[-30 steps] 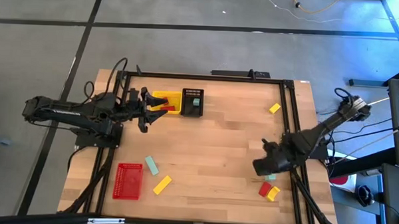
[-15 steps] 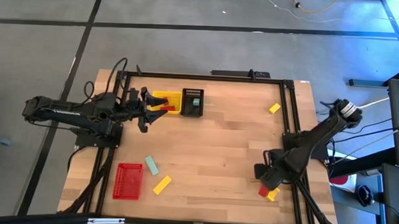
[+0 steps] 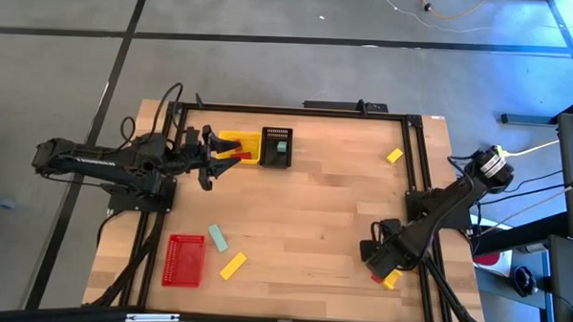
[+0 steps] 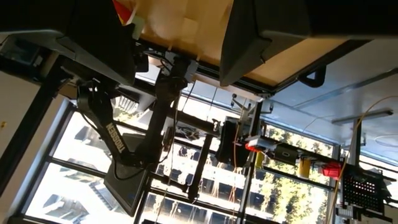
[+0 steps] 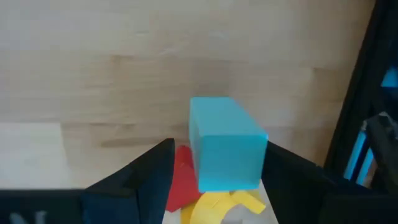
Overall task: Sort & place blocks by color
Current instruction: Put the right blue block into the black basket
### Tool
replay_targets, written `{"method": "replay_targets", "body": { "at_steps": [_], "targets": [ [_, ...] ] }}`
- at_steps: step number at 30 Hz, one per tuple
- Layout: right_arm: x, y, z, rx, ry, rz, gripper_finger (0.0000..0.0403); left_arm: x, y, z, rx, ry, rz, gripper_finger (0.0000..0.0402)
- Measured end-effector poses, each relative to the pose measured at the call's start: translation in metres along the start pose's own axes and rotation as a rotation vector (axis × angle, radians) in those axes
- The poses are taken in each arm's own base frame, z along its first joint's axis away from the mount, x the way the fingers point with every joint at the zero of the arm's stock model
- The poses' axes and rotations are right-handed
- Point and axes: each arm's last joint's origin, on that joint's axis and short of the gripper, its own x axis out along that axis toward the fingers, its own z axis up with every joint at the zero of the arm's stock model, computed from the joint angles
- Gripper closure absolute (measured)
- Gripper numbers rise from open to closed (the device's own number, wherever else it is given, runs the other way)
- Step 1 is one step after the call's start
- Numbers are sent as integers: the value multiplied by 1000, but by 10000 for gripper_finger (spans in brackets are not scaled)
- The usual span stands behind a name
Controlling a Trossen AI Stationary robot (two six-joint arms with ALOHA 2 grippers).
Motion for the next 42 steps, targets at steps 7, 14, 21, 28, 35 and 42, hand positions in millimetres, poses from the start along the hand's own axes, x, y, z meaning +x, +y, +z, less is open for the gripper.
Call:
{"method": "replay_targets", "body": {
  "at_steps": [7, 14, 21, 28, 35, 42],
  "targets": [
    [2, 0, 0, -21, -9, -9, 253, 0, 0, 0, -1, -2, 8, 174],
    [-24, -7, 9, -158, -101, 159, 268, 0, 0, 1, -2, -8, 19, 174],
    [-85, -17, 48, -260, -411, 731, 268, 0, 0, 1, -54, -7, 13, 174],
    [-101, 32, 84, -449, -624, 1126, 268, 0, -1, -1, -53, 17, -43, 174],
    [-112, 73, 123, -709, -953, 1481, 268, 0, -1, -3, -24, 42, -43, 174],
    [-114, 83, 136, -774, -920, 1507, 268, 0, -1, -3, -25, 49, -65, 174]
  ]
}}
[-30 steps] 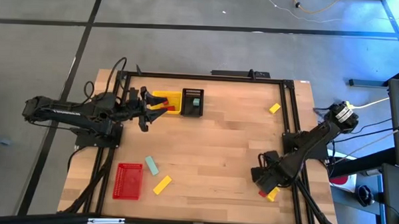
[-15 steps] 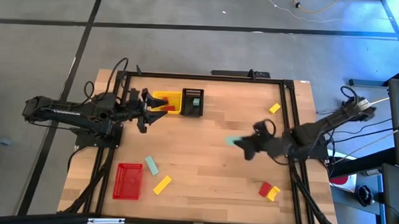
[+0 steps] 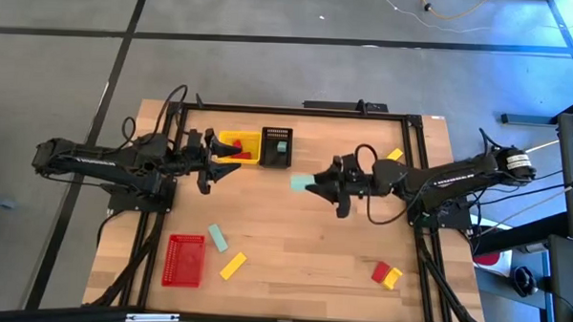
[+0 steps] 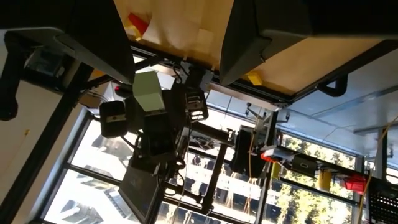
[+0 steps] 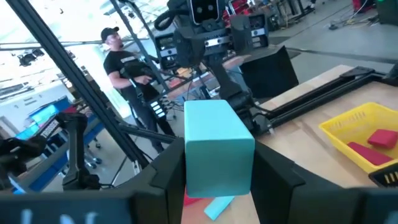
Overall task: Sort & place blocks by color
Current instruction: Put the right blue block into the black basket
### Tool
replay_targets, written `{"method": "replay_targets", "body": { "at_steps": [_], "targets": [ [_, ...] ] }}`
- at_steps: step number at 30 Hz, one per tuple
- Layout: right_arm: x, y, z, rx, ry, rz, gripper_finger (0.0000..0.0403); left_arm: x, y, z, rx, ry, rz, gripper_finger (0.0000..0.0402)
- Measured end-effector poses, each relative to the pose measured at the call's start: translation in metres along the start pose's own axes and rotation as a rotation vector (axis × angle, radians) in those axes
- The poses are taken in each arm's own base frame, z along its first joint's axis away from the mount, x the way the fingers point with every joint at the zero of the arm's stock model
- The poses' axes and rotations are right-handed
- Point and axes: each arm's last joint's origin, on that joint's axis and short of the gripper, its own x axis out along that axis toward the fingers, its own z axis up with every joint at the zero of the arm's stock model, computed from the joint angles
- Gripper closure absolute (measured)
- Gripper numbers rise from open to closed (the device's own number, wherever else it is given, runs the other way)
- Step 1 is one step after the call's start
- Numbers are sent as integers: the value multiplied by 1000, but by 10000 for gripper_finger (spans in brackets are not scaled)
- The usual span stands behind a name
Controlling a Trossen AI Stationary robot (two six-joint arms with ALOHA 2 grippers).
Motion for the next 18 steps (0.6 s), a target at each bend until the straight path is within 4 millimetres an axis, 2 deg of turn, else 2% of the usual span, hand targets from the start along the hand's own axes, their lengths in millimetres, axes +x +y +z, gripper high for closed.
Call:
{"method": "replay_targets", "body": {
  "at_steps": [7, 11, 15, 18],
  "targets": [
    [0, -1, -2, -2, 19, -10, 268, 0, 0, 0, 1, -2, 14, 174],
    [4, -9, -6, 19, 50, -127, 268, 0, 0, 1, 2, -9, 13, 174],
    [35, -30, 3, 9, 164, -306, 268, 0, 0, 1, 3, -12, 13, 174],
    [62, -57, 6, -1, 282, -499, 268, 0, 0, 1, 2, -12, 13, 174]
  ]
}}
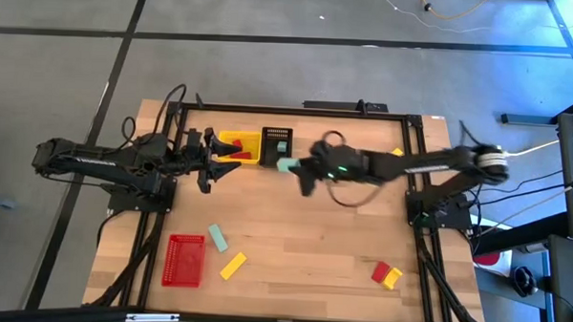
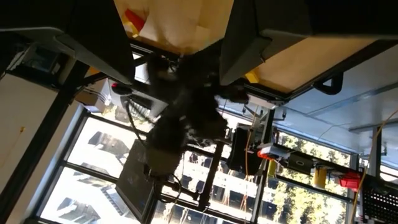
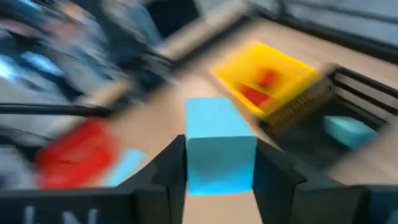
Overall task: Sort & place blocks by color
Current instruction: Put the right blue block into the black basket, then put the blue block into the black basket
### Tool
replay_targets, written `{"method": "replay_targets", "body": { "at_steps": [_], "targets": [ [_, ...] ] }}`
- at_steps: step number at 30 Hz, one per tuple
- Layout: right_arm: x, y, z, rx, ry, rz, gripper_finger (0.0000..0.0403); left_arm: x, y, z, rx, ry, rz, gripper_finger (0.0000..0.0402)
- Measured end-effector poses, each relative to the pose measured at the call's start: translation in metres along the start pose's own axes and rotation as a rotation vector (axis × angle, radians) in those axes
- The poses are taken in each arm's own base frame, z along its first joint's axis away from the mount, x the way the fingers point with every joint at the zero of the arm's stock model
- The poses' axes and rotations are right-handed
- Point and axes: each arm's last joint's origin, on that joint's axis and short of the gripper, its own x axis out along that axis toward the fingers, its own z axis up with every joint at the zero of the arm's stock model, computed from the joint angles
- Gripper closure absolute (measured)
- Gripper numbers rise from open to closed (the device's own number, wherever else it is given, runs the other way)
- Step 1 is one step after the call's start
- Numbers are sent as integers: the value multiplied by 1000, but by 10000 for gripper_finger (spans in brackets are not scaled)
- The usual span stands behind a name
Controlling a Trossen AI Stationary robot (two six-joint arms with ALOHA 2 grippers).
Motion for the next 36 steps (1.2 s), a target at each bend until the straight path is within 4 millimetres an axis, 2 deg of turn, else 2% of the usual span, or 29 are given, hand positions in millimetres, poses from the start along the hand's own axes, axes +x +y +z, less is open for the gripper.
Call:
{"method": "replay_targets", "body": {
  "at_steps": [3, 8, 12, 15, 21, 23, 27, 30, 33, 36],
  "targets": [
    [36, -19, 5, 20, 96, -156, 268, 0, 0, 0, 0, 0, 0, 174],
    [87, -41, 5, 81, 151, -232, 268, 0, 0, 0, -7, 1, 1, 174],
    [110, -50, -4, 133, 180, -267, 268, 0, 0, 0, -6, 1, 4, 174],
    [118, -52, -10, 152, 202, -267, 268, 0, 0, 0, -6, -2, 14, 174],
    [120, -53, -12, 150, 209, -271, 268, 0, 1, 0, -6, -6, 30, 174],
    [120, -53, -12, 151, 203, -278, 236, 0, 1, 0, -6, -7, 30, 174],
    [121, -54, -8, 160, 197, -269, 120, 0, 1, 0, -6, -6, 30, 174],
    [119, -53, 0, 159, 197, -236, 59, 0, 1, 0, -6, -6, 30, 174],
    [105, -46, 15, 98, 172, -210, 37, 0, 1, 0, -6, -6, 30, 174],
    [78, -37, 21, -36, 208, -228, 34, 0, 1, 0, -6, -5, 30, 174]
  ]
}}
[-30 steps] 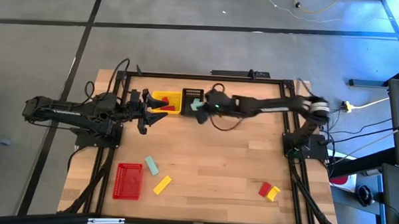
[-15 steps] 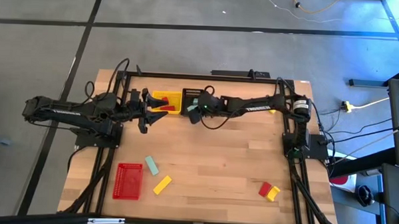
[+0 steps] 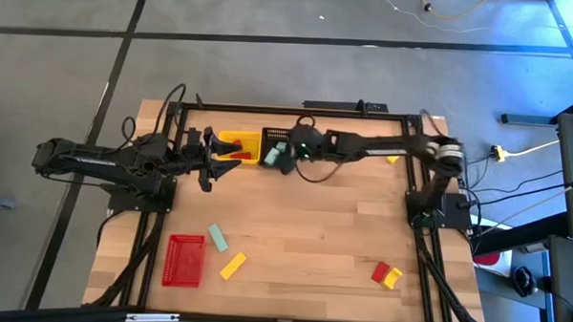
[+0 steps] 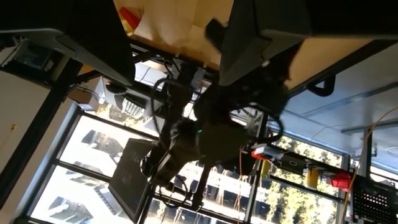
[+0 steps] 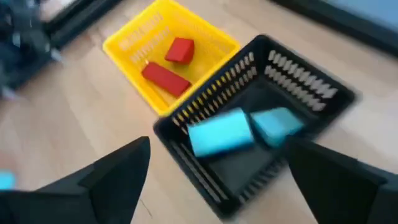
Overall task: Sort & place blocks by color
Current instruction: Put the blue block into the black basket
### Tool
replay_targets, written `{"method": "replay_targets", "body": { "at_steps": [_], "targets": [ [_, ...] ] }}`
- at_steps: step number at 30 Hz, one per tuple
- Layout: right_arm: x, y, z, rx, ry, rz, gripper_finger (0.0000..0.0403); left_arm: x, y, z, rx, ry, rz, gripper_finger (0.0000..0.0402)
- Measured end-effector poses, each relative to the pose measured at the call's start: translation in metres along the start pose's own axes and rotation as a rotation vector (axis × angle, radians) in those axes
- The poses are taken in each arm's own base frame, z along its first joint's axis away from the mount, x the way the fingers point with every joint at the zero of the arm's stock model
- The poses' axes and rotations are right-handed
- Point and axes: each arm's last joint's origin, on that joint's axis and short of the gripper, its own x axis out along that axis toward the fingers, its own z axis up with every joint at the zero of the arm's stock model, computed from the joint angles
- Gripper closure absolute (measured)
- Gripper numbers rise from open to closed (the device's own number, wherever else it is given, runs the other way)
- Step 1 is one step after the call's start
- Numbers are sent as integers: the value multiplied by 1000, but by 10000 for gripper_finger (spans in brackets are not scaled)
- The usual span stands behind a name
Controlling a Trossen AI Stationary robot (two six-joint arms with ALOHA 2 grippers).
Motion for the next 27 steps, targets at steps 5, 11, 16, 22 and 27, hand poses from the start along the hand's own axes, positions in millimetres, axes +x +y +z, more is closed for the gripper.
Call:
{"method": "replay_targets", "body": {
  "at_steps": [5, 11, 16, 22, 27],
  "targets": [
    [-54, -3, -40, -118, 66, -40, 39, 0, 0, 0, 1, 3, 1, 174],
    [-121, -16, -109, 58, -45, 58, 39, 0, 0, 0, 6, 5, 2, 174],
    [-161, -17, -125, 186, -314, 295, 39, 0, 0, -1, 8, 5, 2, 174],
    [-188, -10, -116, 52, -557, 474, 39, 0, 0, -1, 8, 9, -8, 174],
    [-197, -4, -107, -119, -623, 485, 39, 0, 0, -1, 8, 10, -9, 174]
  ]
}}
